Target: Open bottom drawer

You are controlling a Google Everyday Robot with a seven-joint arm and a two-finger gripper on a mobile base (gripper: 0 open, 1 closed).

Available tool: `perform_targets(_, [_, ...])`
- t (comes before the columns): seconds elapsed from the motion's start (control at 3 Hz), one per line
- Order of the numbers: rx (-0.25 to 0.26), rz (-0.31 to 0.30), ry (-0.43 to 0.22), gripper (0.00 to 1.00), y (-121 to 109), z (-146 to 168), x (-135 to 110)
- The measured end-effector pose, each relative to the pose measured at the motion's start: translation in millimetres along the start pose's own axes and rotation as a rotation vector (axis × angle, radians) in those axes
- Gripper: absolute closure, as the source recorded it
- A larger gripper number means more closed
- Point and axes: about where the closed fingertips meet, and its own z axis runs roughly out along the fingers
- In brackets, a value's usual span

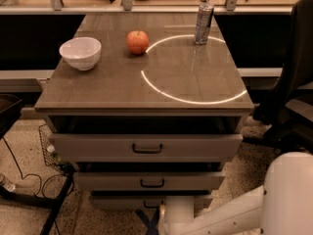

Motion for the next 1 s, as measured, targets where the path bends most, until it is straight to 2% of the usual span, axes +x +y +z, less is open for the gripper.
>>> perform_targets(0.67, [-0.034, -0.092, 0.031, 0.0, 2.6, 47.8, -18.9])
perform_targets(1.0, [-0.064, -0.106, 0.053, 0.0, -3.0, 78.2, -19.3])
